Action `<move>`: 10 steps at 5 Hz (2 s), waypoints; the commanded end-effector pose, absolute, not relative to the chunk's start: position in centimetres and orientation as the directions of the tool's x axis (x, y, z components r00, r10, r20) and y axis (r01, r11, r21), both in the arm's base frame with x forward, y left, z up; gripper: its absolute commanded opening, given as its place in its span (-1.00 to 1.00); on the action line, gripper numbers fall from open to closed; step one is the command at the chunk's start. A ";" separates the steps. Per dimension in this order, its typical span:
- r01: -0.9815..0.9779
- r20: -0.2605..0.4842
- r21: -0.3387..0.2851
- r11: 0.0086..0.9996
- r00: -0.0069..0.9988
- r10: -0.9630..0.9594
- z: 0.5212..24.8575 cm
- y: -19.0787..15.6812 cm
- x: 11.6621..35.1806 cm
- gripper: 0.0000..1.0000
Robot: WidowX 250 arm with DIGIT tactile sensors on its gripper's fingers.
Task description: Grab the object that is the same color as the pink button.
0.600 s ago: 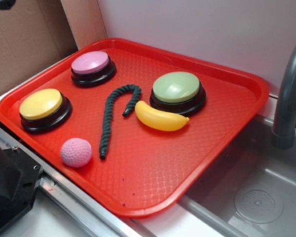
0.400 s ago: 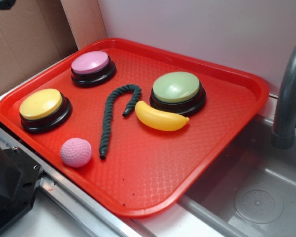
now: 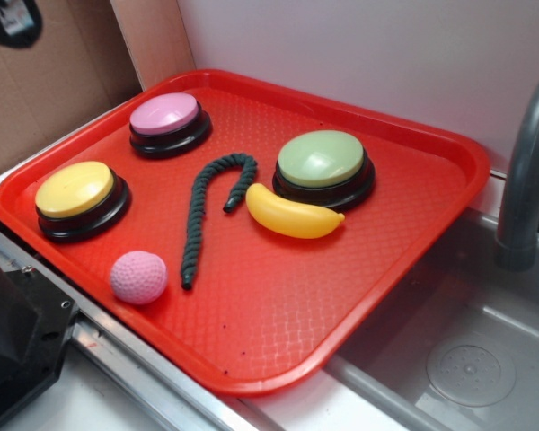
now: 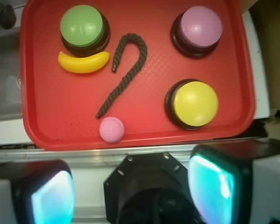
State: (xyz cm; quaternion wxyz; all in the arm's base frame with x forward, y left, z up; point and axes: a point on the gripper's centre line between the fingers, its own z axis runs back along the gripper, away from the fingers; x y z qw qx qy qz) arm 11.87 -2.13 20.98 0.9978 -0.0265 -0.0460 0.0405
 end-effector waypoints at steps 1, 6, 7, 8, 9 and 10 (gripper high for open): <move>-0.143 0.154 -0.122 0.982 0.975 0.161 16.2 -2.8 13.5 1.00; -0.070 -0.018 -0.141 0.988 0.997 0.069 4.6 -6.5 13.2 1.00; -0.081 -0.029 -0.126 0.989 0.997 0.078 3.5 -6.1 13.2 1.00; -0.108 -0.042 -0.127 0.986 0.994 0.103 2.8 -5.6 13.5 1.00; -0.133 -0.034 -0.109 0.985 0.991 0.130 2.5 -5.3 13.8 -0.65; -0.149 -0.035 -0.114 0.982 0.989 0.145 2.5 -5.1 13.9 -1.00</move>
